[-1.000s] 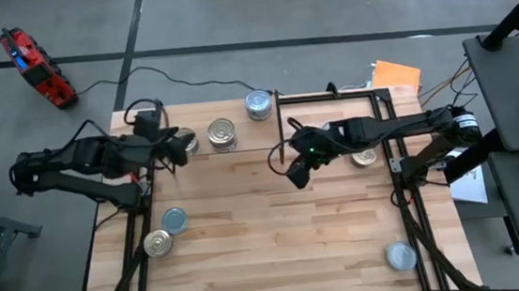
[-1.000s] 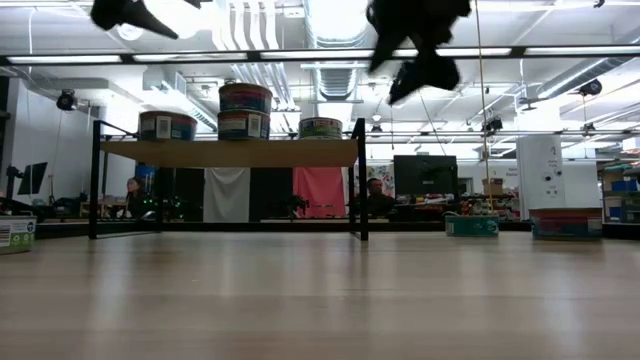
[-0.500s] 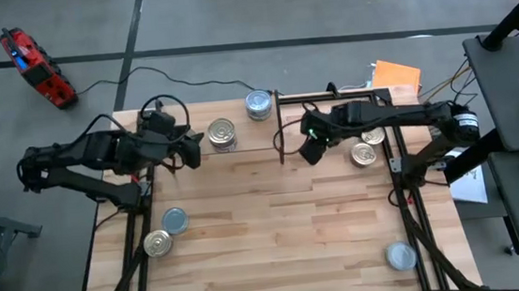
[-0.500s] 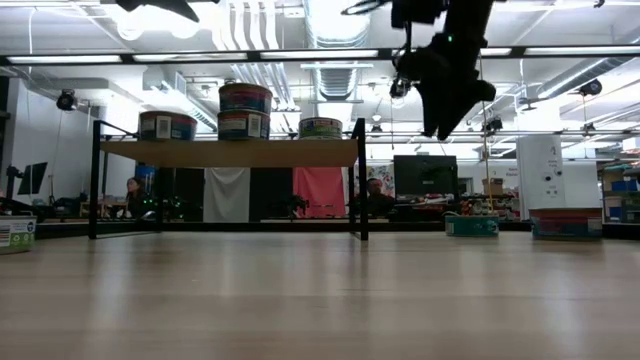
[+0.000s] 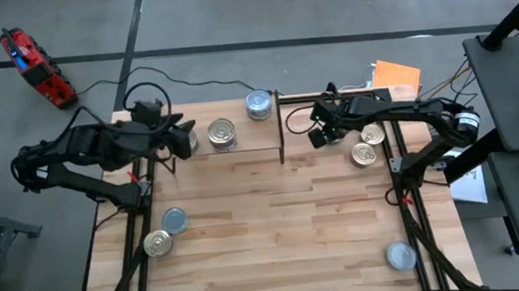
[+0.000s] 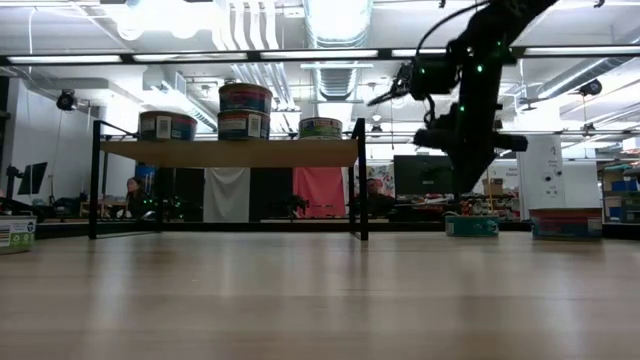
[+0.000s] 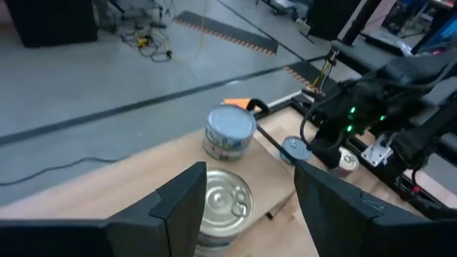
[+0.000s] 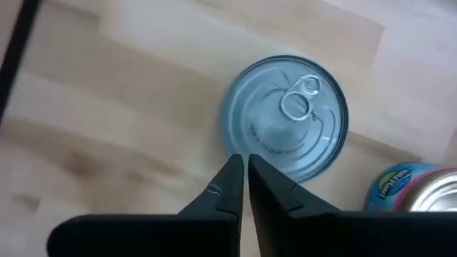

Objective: Stack canned seafood by type on shelf
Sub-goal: Move the blue tuna can to the center of the table

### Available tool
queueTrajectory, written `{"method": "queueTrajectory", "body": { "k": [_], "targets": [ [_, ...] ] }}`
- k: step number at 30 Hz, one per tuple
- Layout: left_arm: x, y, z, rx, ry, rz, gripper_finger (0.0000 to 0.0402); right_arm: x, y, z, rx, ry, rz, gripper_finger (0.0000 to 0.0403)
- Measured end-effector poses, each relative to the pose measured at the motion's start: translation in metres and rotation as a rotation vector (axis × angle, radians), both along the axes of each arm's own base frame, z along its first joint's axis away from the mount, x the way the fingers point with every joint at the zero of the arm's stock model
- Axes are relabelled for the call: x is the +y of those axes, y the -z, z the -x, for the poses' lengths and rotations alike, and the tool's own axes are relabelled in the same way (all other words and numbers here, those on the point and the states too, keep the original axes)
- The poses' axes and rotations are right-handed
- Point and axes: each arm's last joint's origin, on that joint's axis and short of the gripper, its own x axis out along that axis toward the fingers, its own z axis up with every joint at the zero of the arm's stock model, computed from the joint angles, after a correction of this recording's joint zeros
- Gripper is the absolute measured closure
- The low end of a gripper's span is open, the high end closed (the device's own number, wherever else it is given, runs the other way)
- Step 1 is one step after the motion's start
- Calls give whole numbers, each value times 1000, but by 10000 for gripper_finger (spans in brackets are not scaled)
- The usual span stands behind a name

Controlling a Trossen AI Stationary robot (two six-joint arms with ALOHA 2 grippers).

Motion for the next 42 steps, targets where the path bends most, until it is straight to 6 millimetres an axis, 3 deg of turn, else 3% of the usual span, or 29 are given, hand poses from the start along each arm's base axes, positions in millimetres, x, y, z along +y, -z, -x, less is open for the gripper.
{"method": "queueTrajectory", "body": {
  "k": [6, 16, 26, 35, 42],
  "targets": [
    [2, -6, 3, -4, -54, -52, 204, -6, 18, 8, -22, 143, 59, 392],
    [2, -4, 1, 5, -64, -59, 204, -1, 40, 17, -41, 209, 53, 390],
    [2, -1, -6, 18, -108, -83, 204, 9, 43, 12, -68, 157, -15, 390],
    [1, 3, -16, 42, -107, -87, 204, 44, 43, -4, -111, 89, -88, 390],
    [0, 5, -24, 44, -109, -83, 204, 97, 43, -22, -185, -25, -193, 390]
  ]
}}
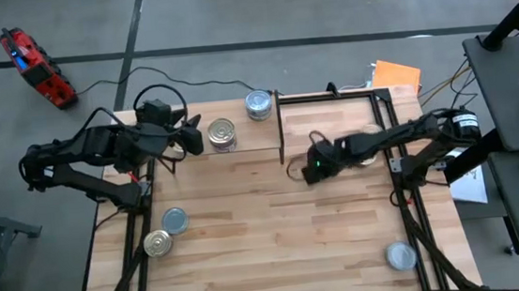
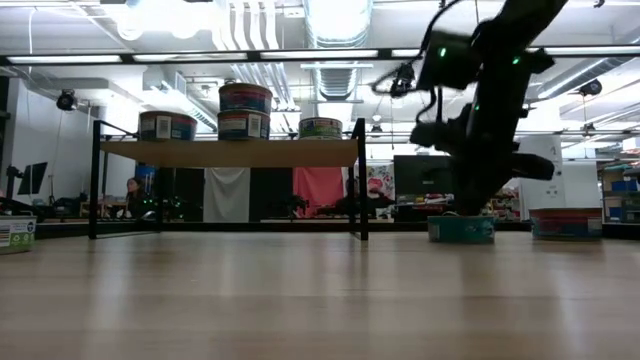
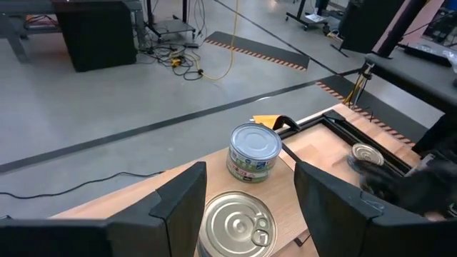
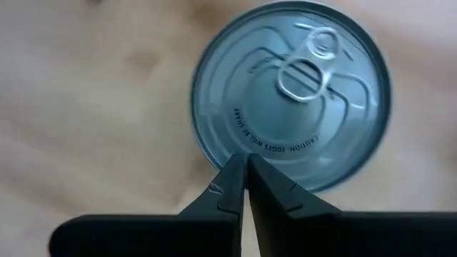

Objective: Stack canned seafood by type on shelf
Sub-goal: Move the blue tuna can to the center of the table

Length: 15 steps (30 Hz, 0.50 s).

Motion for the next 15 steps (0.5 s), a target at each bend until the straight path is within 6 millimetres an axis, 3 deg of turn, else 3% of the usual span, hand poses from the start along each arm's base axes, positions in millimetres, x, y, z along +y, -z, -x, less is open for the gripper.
{"method": "queueTrajectory", "body": {
  "k": [8, 12, 15],
  "targets": [
    [-4, 7, -14, 49, 81, 27, 204, 67, 4, -32, -264, -142, -81, 390],
    [-11, 12, -27, 82, 169, 39, 204, 80, 7, -53, -398, -230, -108, 390],
    [-20, 18, -35, 112, 253, 74, 204, 82, -1, -64, -437, -273, -87, 390]
  ]
}}
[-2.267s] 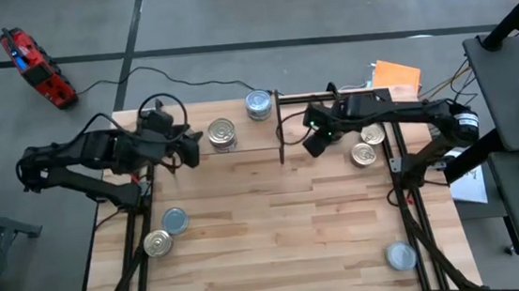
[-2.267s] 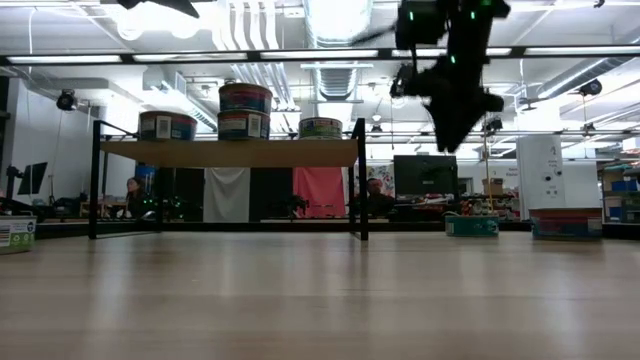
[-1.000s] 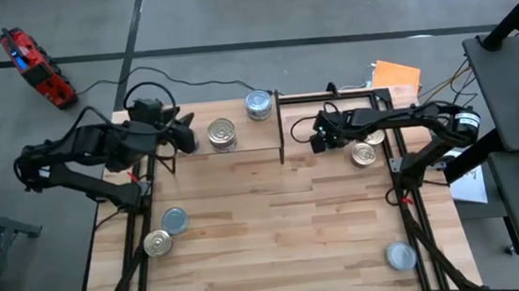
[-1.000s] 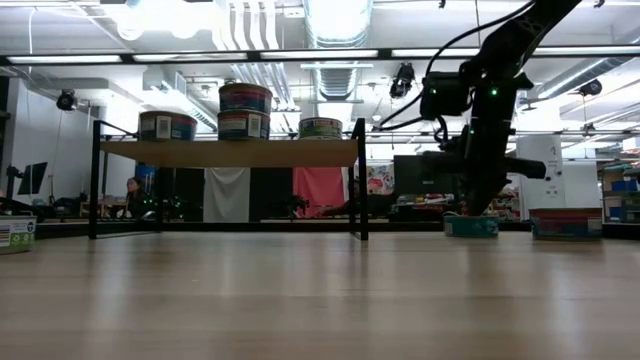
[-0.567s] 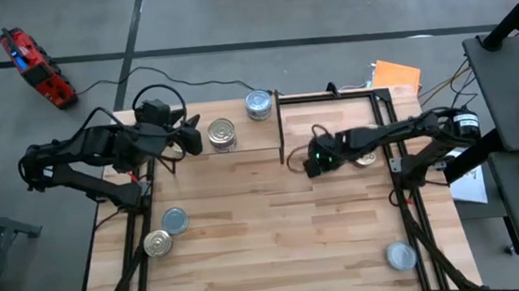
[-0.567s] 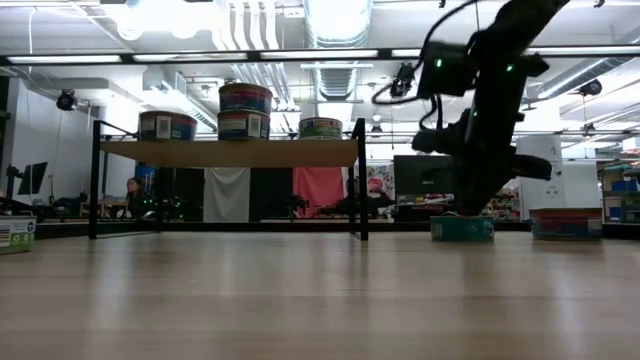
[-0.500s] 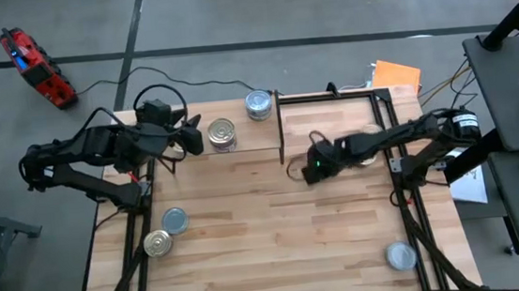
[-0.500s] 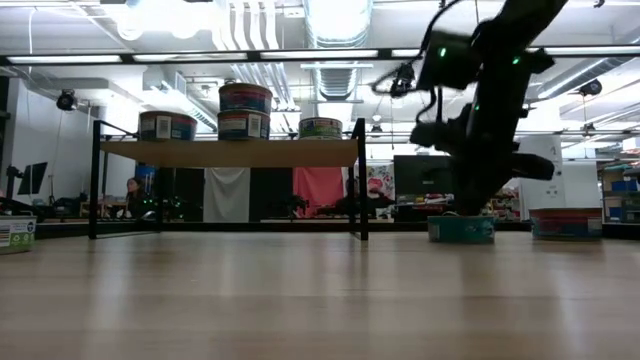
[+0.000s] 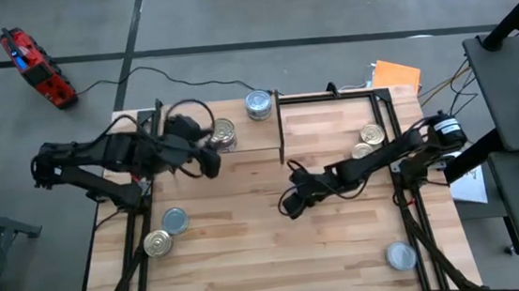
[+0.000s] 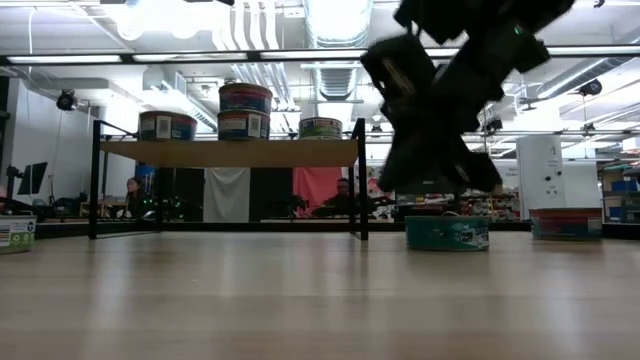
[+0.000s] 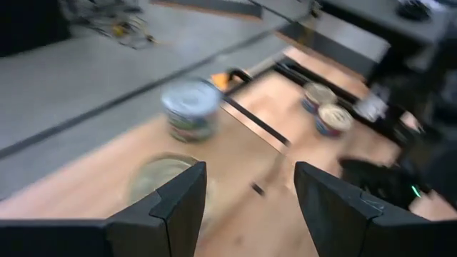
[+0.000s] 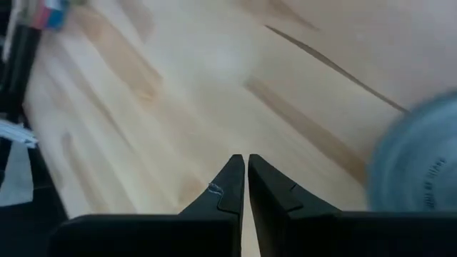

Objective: Stack canned seafood by type on shelf
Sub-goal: Move the blue tuna can to the center of the table

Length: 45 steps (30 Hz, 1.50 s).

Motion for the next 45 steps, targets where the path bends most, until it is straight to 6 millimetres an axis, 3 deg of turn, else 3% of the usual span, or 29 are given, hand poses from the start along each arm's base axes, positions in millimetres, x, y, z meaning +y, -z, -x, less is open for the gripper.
{"method": "queueTrajectory", "body": {
  "k": [6, 11, 14, 17, 23, 27, 33, 40, 45],
  "targets": [
    [-31, 10, -10, 45, 141, 14, 204, -2, -34, 3, 95, -6, 91, 390],
    [-53, 13, -9, 34, 201, 51, 204, -11, -49, 30, 429, 99, 275, 390],
    [-63, 14, -7, 25, 223, 73, 204, -19, -51, 48, 620, 194, 330, 390],
    [-69, 15, -7, 22, 236, 83, 204, -25, -39, 57, 690, 239, 330, 390],
    [-74, 17, -5, 26, 255, 82, 204, -24, -4, 58, 582, 265, 273, 390],
    [-77, 17, -5, 27, 263, 85, 204, -23, 3, 55, 510, 274, 246, 390],
    [-82, 27, -16, 48, 267, 79, 211, -22, 7, 49, 422, 255, 235, 390],
    [-95, 45, -34, 109, 304, 97, 243, -11, -1, 30, 205, 145, 212, 390],
    [-107, 59, -45, 149, 321, 132, 276, -4, -7, 34, 247, 137, 210, 390]
  ]
}}
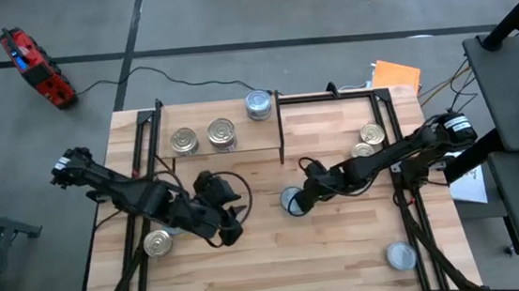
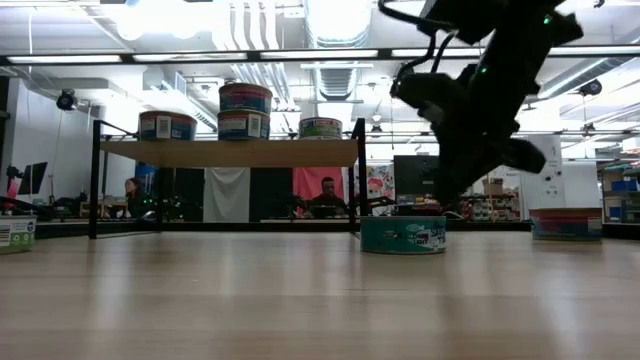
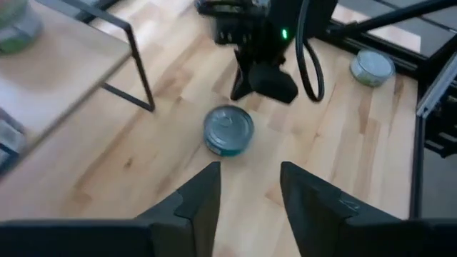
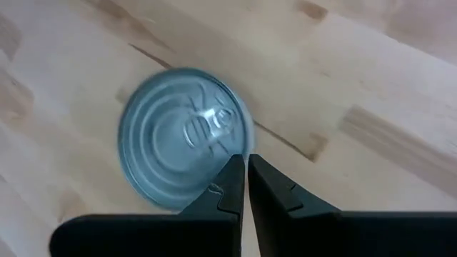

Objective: Stack canned seafood by type on shelf
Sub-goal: Move the blue tuna can to the center of the table, then put the blue tuna can on the shelf

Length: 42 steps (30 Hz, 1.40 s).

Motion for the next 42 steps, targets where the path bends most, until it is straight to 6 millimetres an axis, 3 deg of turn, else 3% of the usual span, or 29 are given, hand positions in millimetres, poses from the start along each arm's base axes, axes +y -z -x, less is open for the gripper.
{"method": "queueTrajectory", "body": {
  "k": [8, 14, 21, 26, 30, 36, 42],
  "targets": [
    [-19, 10, -23, -89, -5, 148, 388, 7, -30, 20, -27, -66, 8, 390],
    [-21, 33, -48, -116, -120, 131, 399, -1, -39, 32, -57, -104, 51, 390],
    [-19, 86, -84, 29, -157, 225, 401, -10, -13, 34, -10, -150, 102, 390],
    [-22, 98, -104, 6, -39, 305, 401, -20, 9, 26, -2, -163, 151, 390],
    [-16, 103, -107, -41, -18, 287, 401, -30, 20, 13, -18, -204, 196, 390],
    [-12, 139, -99, -186, -37, 392, 401, -35, 36, -2, -59, -301, 165, 390],
    [-13, 162, -87, -321, -4, 472, 402, -28, 40, -10, -135, -386, 66, 390]
  ]
}}
